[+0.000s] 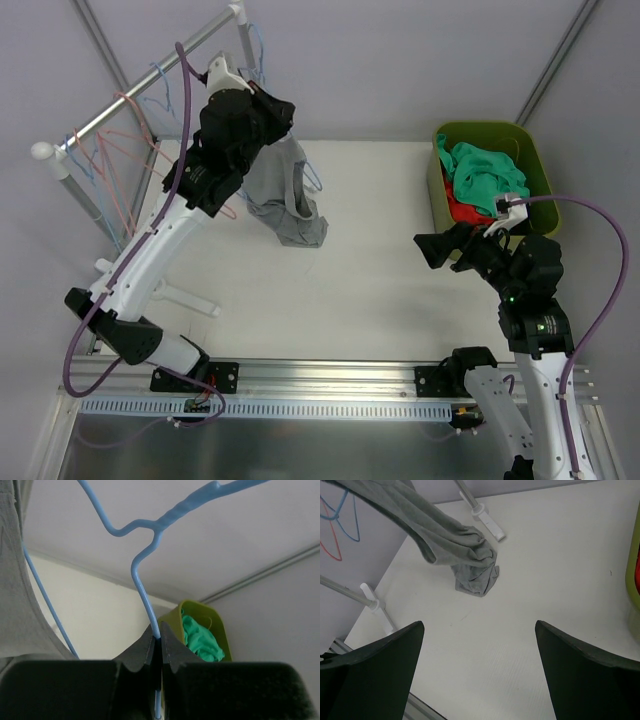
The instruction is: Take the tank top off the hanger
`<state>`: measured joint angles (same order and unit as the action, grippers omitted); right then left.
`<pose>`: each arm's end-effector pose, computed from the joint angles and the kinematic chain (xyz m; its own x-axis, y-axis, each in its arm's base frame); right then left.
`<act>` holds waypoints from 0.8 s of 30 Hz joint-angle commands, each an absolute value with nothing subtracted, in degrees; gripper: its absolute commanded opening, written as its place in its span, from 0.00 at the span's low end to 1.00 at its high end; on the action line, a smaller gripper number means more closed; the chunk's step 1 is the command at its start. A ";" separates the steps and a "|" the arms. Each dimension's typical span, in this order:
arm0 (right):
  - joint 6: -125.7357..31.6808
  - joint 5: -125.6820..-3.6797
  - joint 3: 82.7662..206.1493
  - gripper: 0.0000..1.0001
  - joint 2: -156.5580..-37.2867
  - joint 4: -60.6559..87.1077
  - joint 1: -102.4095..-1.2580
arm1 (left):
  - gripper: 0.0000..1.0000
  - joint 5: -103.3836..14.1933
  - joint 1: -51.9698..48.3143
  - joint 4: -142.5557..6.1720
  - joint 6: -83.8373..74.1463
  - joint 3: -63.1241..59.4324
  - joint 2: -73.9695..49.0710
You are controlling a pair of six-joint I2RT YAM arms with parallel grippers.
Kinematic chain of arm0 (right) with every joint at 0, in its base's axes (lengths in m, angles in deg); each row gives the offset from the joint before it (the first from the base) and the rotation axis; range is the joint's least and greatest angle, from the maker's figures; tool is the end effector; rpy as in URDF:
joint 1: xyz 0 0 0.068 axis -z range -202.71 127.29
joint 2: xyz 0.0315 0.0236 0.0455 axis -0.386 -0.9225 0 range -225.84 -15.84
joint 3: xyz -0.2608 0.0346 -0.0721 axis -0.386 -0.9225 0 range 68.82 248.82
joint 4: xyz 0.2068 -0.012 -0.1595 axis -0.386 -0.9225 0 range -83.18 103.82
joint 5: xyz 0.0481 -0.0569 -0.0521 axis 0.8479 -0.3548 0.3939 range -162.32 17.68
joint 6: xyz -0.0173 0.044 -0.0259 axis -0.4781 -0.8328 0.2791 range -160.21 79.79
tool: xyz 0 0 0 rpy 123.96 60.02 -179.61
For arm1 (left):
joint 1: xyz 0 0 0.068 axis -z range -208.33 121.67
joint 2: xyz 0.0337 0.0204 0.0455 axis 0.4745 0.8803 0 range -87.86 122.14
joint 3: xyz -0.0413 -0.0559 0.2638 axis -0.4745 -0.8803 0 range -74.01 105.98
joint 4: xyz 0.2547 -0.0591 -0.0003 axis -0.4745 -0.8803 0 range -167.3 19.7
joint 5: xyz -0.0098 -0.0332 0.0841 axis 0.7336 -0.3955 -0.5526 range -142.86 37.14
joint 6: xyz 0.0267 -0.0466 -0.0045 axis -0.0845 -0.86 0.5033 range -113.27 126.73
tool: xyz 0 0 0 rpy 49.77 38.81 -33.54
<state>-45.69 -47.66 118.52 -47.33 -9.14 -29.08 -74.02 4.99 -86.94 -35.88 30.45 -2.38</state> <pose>0.1125 0.0275 0.3760 -0.1311 0.0727 -0.9887 -0.5038 0.8540 0.1296 0.2732 -0.1641 0.5176 -0.1176 -0.6783 -0.7253 0.1781 0.7041 -0.6874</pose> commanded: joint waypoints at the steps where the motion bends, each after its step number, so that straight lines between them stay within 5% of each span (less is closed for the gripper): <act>1: -45.93 -47.71 118.83 0.99 -46.78 -7.10 -29.48 | 0.00 -70.10 6.12 -82.87 -37.38 25.40 -7.78; 8: -44.26 -44.12 118.83 1.00 -52.56 -4.11 -29.47 | 0.00 -42.26 7.43 -81.02 -35.82 16.53 -14.20; 14: -46.71 -26.56 120.15 0.96 -60.83 5.96 -29.65 | 0.00 -11.61 12.44 -81.02 -29.05 8.36 -17.89; 18: -47.78 -21.33 121.47 0.77 -68.65 10.74 -34.72 | 0.00 -8.46 14.56 -81.11 -27.54 0.88 -21.58; 24: -43.47 -32.83 122.61 0.72 -71.91 10.48 -43.26 | 0.00 -9.61 15.44 -80.75 -28.07 -4.23 -26.06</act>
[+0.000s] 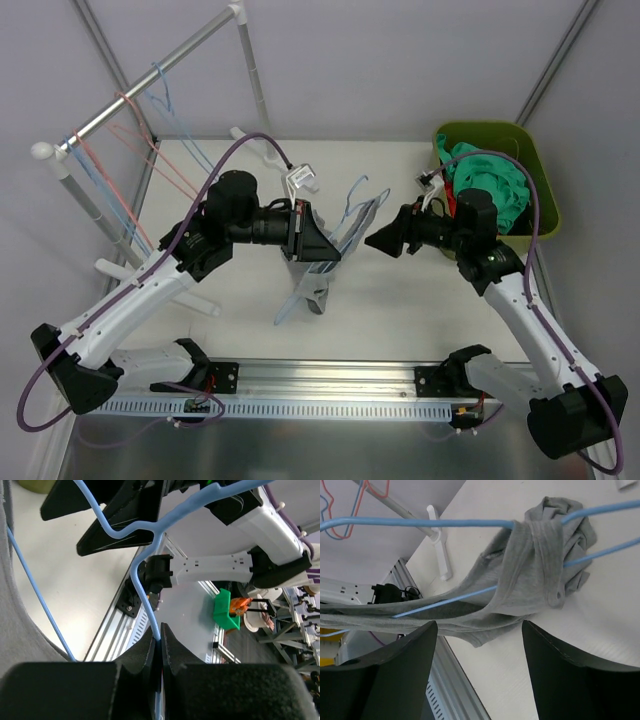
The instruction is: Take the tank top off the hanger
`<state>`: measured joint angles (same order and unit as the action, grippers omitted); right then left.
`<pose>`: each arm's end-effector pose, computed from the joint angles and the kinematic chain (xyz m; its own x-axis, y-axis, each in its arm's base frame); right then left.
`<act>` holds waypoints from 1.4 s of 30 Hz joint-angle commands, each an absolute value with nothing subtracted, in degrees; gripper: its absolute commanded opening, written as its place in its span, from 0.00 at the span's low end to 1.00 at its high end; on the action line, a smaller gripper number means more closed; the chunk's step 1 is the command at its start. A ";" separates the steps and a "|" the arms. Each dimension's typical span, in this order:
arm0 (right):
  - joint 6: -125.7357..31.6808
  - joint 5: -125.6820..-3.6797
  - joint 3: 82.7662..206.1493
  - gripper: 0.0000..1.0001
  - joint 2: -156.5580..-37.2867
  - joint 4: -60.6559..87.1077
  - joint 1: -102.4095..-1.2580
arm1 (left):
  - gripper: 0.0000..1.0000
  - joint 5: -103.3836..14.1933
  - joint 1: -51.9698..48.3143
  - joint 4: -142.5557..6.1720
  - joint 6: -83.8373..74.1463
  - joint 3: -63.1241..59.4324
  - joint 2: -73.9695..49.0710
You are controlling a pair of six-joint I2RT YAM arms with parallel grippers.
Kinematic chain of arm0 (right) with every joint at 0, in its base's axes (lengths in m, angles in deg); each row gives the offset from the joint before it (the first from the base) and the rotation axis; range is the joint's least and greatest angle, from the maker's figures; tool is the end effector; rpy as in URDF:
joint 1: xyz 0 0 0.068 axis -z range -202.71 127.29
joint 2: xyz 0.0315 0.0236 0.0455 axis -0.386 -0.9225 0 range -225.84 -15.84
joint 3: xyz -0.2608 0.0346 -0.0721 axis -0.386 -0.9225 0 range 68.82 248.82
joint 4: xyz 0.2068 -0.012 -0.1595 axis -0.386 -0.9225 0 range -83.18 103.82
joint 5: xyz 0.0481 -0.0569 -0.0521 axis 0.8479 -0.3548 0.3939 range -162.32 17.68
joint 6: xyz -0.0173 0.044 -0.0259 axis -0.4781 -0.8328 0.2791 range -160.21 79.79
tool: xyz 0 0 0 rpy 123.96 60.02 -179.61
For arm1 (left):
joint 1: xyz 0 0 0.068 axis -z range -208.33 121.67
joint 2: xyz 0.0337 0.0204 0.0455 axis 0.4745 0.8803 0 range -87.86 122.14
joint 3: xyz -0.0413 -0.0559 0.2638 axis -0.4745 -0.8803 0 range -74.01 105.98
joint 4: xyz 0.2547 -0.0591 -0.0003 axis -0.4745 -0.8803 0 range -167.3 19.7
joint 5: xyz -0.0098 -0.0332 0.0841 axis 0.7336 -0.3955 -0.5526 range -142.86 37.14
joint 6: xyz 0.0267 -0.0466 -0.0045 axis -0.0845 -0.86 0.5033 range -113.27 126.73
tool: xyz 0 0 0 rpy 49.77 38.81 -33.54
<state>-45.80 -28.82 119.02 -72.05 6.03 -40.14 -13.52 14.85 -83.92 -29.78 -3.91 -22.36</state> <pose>0.2025 0.0893 0.3430 -0.3098 -0.0232 -0.9505 -0.8288 0.4965 0.2580 0.1671 -0.1876 0.4174 -0.6784 0.0055 -0.7346 0.7242 0.1729 -0.6675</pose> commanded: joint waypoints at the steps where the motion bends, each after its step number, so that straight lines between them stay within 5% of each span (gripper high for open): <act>1: -43.03 -34.08 122.79 0.70 -72.18 10.48 -43.88 | 0.00 -9.53 16.14 -80.67 -28.07 -4.32 -26.42; 11: -38.98 -45.86 126.39 0.36 -76.75 10.48 -48.11 | 0.00 -8.74 17.99 -80.40 -28.60 -5.63 -28.09; 16: -37.93 -51.13 126.13 0.01 -75.43 10.31 -48.11 | 0.00 -9.26 17.99 -80.40 -28.34 -6.78 -28.88; 27: -35.29 -66.86 134.21 0.00 -77.44 0.99 -40.21 | 0.00 -8.91 17.99 -80.40 -28.07 -8.98 -28.88; 34: -37.22 -59.33 136.26 0.00 -87.91 -1.48 -33.69 | 0.00 -7.16 18.08 -80.49 -27.20 -2.23 -28.10; 42: -43.47 -50.34 120.25 0.00 -69.74 4.86 -33.61 | 0.00 -13.37 22.20 -77.51 -9.30 20.18 -15.62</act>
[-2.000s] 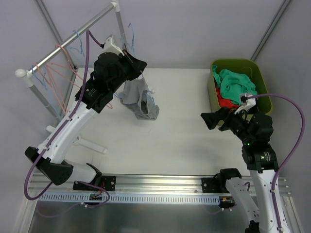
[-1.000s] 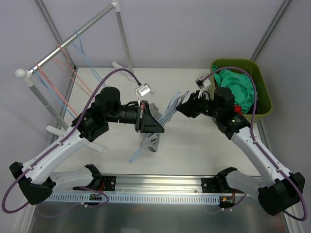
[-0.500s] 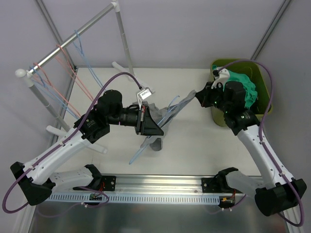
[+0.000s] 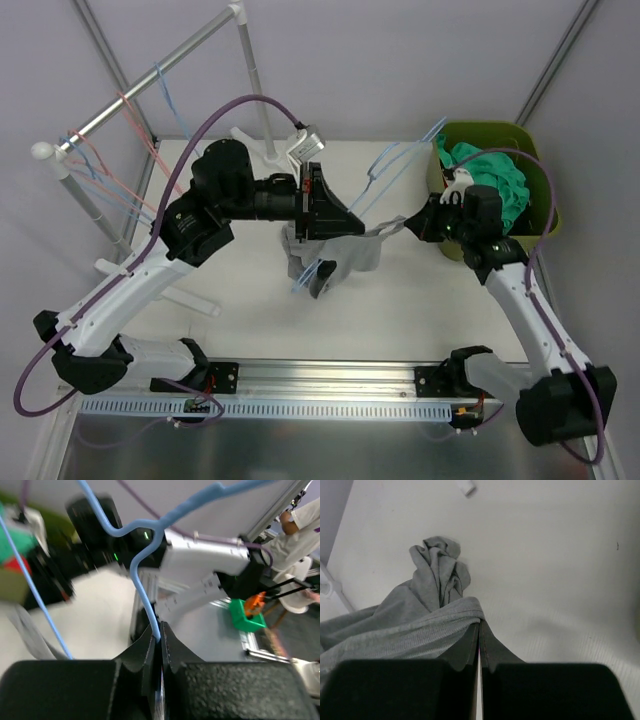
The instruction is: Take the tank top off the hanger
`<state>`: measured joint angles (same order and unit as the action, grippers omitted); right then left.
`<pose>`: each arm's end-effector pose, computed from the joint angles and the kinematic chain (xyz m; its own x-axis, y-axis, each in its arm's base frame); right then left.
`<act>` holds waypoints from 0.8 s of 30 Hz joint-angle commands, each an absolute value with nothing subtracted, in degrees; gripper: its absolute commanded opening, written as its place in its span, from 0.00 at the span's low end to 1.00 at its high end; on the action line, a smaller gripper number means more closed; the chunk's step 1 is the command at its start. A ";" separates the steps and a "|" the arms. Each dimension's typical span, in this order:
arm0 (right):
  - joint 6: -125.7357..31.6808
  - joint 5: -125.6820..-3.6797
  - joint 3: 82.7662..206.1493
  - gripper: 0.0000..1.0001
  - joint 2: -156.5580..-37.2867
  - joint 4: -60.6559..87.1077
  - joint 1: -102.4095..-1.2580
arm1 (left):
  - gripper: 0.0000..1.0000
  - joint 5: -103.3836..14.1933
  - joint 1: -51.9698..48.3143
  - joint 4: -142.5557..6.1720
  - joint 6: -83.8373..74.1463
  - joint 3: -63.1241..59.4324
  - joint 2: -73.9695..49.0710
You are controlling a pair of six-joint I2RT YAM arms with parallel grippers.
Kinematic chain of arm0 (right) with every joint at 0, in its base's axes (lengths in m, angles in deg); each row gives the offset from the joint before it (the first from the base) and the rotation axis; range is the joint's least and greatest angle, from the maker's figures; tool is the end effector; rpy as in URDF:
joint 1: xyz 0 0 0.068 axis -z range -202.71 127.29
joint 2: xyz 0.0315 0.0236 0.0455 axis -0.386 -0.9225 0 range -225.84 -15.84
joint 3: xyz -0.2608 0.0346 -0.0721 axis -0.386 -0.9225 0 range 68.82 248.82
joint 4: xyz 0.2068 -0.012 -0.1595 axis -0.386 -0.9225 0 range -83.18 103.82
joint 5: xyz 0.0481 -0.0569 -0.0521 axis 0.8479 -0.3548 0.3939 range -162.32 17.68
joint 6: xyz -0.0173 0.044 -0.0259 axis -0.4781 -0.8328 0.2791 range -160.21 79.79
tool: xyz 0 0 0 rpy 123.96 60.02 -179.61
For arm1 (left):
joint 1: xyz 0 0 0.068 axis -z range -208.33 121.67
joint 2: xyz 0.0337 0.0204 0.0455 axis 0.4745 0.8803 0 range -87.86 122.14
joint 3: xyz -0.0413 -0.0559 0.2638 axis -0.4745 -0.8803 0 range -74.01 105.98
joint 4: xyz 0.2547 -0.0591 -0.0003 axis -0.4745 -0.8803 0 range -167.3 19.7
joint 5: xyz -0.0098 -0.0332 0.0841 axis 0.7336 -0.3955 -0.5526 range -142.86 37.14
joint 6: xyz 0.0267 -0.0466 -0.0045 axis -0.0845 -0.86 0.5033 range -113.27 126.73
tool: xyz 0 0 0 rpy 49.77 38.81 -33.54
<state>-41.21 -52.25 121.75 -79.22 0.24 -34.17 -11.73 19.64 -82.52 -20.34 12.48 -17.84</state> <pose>0.2441 0.0620 0.3202 -0.4077 -0.0659 -0.9107 -0.4867 0.8596 0.1557 0.1489 -0.2000 0.4962 -0.4104 -0.0569 -0.9101 0.9118 -0.0097 -0.4105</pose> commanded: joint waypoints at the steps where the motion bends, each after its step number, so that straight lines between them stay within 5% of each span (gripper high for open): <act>1: -43.29 -50.78 119.63 0.00 -65.72 3.46 -33.61 | 0.00 -17.40 24.39 -75.59 -5.52 21.86 -14.65; 6: -40.65 -49.49 120.50 0.00 -58.57 -5.07 -33.52 | 0.00 -27.17 25.99 -53.30 16.82 22.94 -8.06; 10: -41.62 -46.66 119.01 0.00 -53.73 -7.79 -33.52 | 0.00 -42.43 25.90 -19.40 27.82 16.51 -1.22; 14: -43.11 -45.35 116.55 0.00 -52.84 -7.89 -33.61 | 0.00 -48.63 25.90 -35.68 23.10 27.66 1.52; 18: -45.56 -41.83 114.53 0.02 -56.43 -4.83 -34.30 | 0.00 -42.93 25.90 -33.91 20.71 20.50 -2.15; 19: -45.92 -40.87 114.27 0.09 -57.49 -4.03 -34.74 | 0.00 -43.45 25.90 -34.43 18.01 19.77 -2.95; 22: -45.84 -43.30 115.14 0.94 -61.26 -3.58 -38.43 | 0.00 -52.83 25.99 -42.06 6.80 17.67 -7.50; 24: -45.66 -46.56 115.84 0.99 -62.51 -3.32 -40.89 | 0.00 -62.02 26.08 -44.18 -0.61 11.46 -10.58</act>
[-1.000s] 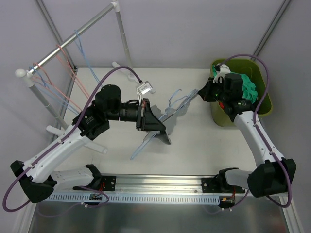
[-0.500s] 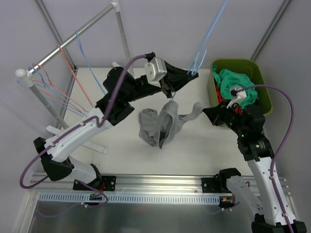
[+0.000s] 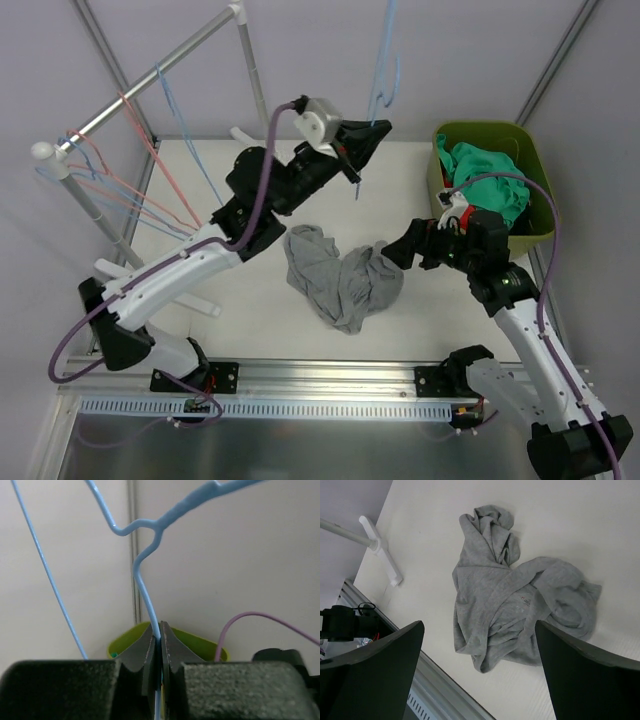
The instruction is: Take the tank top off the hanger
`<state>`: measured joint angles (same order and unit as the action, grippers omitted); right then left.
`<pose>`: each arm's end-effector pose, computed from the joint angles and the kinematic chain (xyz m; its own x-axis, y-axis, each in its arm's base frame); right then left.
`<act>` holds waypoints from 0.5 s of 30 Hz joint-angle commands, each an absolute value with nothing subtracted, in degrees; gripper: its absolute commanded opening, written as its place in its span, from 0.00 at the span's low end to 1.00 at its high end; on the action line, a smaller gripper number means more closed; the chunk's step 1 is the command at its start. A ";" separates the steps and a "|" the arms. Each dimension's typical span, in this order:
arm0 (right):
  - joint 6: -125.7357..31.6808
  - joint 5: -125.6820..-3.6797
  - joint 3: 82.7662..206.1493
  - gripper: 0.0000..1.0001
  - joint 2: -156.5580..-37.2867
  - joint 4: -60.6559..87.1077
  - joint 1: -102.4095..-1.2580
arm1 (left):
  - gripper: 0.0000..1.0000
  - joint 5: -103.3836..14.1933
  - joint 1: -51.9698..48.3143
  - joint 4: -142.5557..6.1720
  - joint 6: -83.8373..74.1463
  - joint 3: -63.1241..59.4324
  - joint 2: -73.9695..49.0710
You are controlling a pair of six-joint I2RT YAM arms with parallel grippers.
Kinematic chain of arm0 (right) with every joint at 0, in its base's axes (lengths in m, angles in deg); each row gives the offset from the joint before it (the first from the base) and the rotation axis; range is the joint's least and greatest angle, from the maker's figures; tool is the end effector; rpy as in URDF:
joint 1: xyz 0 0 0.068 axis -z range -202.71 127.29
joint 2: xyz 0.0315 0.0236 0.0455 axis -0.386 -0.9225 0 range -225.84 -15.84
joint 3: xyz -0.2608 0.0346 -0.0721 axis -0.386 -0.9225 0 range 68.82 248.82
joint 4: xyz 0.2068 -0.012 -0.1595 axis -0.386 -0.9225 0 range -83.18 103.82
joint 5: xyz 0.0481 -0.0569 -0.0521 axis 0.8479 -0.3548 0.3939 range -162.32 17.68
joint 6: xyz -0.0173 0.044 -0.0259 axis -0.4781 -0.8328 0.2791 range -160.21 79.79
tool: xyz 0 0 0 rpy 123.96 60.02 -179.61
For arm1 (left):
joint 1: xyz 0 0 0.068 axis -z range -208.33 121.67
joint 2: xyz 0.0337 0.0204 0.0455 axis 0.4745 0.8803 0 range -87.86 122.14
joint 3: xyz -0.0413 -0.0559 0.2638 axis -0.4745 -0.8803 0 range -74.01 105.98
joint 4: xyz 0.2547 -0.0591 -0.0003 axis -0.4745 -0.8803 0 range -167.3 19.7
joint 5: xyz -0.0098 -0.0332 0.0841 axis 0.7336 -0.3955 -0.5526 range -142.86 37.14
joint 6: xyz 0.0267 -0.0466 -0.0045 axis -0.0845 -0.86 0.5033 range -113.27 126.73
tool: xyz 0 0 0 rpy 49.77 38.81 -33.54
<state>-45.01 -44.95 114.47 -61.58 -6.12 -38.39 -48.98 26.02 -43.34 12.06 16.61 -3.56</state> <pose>0.1689 0.0644 0.3259 -0.3835 -0.0305 -0.9230 -0.6260 0.7434 0.2355 0.1859 -0.2632 0.5230 0.3967 -0.3943 -0.8290 0.8103 0.5747 0.1144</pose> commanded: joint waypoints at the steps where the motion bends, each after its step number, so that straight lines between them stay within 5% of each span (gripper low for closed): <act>1: -45.75 -47.09 115.93 0.99 -63.47 -2.88 -41.42 | 0.00 -64.78 26.08 -44.45 -8.39 8.80 -13.82; 9: -48.47 -47.36 116.20 1.00 -66.55 0.90 -42.57 | 0.00 -83.68 26.61 -58.77 -32.19 -0.19 -19.39; 15: -49.18 -47.45 115.50 0.99 -65.59 1.52 -43.10 | 0.00 -75.26 14.13 -72.73 -41.08 11.48 -10.26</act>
